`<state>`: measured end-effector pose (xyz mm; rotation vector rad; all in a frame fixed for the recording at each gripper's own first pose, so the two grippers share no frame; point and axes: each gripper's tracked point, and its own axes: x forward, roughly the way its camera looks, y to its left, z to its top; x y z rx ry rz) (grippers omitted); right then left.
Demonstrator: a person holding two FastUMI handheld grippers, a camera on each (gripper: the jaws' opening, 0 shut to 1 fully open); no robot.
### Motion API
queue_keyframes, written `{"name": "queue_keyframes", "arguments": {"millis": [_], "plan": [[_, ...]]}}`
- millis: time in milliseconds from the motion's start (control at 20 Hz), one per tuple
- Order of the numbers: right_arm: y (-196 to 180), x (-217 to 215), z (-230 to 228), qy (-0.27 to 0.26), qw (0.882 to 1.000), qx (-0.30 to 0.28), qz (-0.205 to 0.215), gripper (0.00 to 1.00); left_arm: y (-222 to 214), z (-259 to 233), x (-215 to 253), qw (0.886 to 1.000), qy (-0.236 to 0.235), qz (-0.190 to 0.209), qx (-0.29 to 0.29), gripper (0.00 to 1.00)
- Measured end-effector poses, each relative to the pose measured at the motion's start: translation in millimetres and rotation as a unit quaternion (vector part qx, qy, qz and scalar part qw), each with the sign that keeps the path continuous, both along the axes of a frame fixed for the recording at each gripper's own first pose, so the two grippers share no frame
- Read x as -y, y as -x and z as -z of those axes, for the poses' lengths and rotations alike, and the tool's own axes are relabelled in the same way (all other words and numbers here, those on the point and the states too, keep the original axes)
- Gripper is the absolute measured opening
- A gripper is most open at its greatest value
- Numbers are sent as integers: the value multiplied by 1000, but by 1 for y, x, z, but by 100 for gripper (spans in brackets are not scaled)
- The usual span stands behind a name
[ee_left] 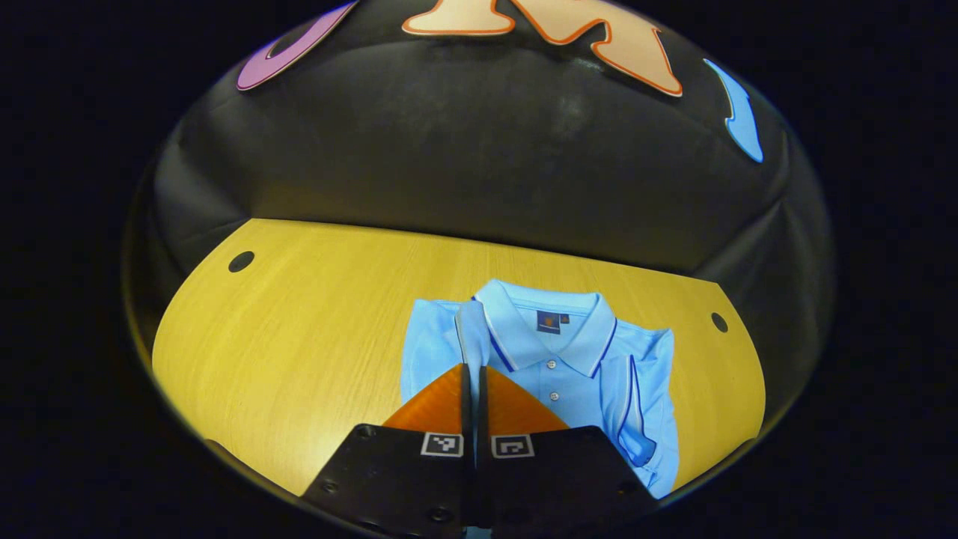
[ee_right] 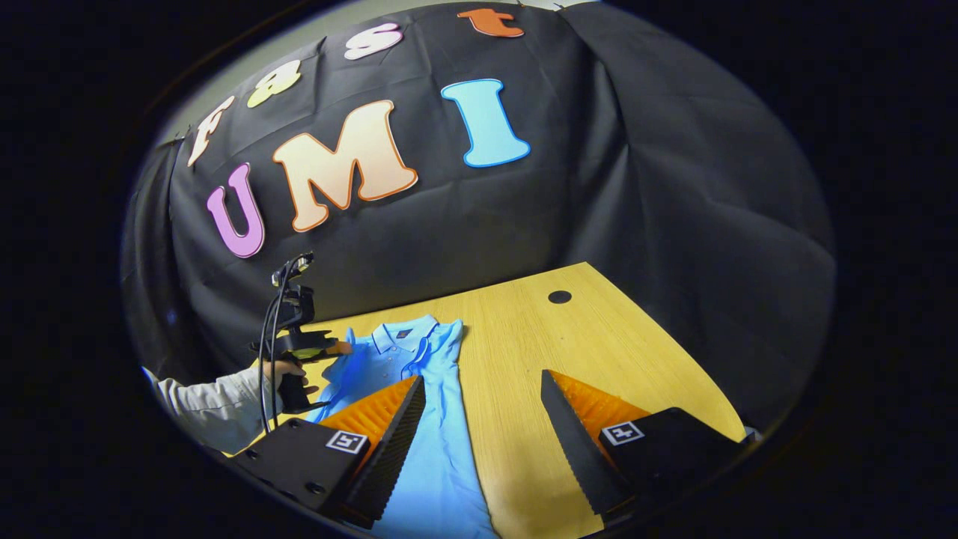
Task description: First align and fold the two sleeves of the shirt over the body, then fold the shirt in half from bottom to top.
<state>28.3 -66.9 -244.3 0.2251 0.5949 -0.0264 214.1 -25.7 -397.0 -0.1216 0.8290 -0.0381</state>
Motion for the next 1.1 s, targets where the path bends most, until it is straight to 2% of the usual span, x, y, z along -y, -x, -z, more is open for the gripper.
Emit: {"name": "queue_keyframes", "arguments": {"millis": [100,150,200,300,350,450,650,800,950,1100], "plan": [[0,2,0,-3,1000,-1,3,97,1,-2,8,1000,4,6,5,1],[-1,2,0,-5,1000,-1,3,97,2,-5,11,1000,13,10,10,6],[-2,2,1,-6,1000,-1,3,97,2,-5,19,1000,22,15,11,19],[-7,-4,1,-10,1000,2,2,97,4,-15,18,999,15,20,23,99],[-12,-7,0,-12,1000,6,1,97,3,-22,16,999,9,24,36,93],[-21,-15,1,-13,1000,12,-2,97,5,-38,17,997,12,33,63,99],[-42,-33,3,-15,999,28,-4,97,19,-70,5,993,13,64,95,96],[-53,-37,8,11,999,34,-5,97,28,-99,-13,989,-1,86,121,96],[-53,-40,5,21,999,36,-4,97,50,-129,-25,984,4,108,144,96],[-35,-46,-2,34,998,42,-26,97,90,-146,-40,985,12,87,147,96]]}}
